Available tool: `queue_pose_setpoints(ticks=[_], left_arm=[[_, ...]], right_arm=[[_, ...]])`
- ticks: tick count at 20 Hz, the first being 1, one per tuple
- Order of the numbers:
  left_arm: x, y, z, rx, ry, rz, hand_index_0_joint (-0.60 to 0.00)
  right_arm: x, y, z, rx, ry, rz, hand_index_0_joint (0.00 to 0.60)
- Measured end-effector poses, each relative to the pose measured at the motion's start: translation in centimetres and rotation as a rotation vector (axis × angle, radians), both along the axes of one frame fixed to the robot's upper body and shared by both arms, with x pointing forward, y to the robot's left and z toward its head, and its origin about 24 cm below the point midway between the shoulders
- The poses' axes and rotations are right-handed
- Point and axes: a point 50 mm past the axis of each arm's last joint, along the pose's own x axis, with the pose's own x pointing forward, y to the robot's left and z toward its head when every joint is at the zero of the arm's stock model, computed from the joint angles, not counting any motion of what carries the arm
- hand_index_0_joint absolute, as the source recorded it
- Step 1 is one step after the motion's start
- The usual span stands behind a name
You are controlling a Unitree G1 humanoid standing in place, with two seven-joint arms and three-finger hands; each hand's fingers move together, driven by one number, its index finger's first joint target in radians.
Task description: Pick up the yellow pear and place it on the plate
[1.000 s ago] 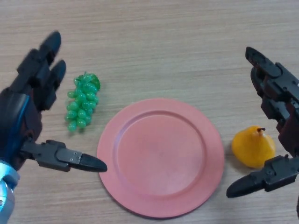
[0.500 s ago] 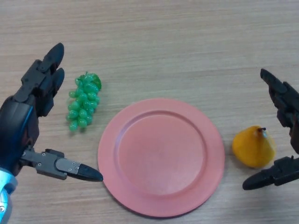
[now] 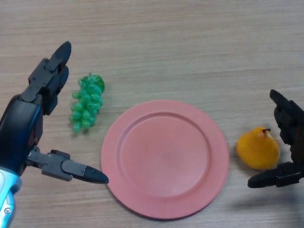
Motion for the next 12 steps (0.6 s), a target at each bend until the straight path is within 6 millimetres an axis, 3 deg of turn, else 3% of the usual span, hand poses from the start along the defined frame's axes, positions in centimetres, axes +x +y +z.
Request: queue_pose_setpoints(ticks=[3, 4, 5, 8, 12], left_arm=[[-0.1, -0.1, 0.2, 0.004, -0.010, -0.009, 0.000], [-0.2, -0.1, 0.2, 0.004, -0.007, -0.008, 0.000], [-0.2, -0.1, 0.1, 0.003, -0.003, -0.007, 0.000], [-0.6, -0.1, 0.6, 0.003, -0.025, -0.014, 0.000], [-1.0, 0.1, 0.0, -0.007, 0.003, -0.013, 0.000]], right_arm=[[0.1, -0.2, -0.1, 0.066, -0.001, -0.016, 0.350], [0.1, -0.2, -0.3, 0.115, 0.019, -0.014, 0.501], [0.1, -0.2, -0.6, 0.164, 0.052, -0.012, 0.582], [-0.3, 0.0, -1.7, 0.255, 0.191, -0.006, 0.600], [-0.4, -0.1, -2.0, 0.209, 0.125, -0.018, 0.600]])
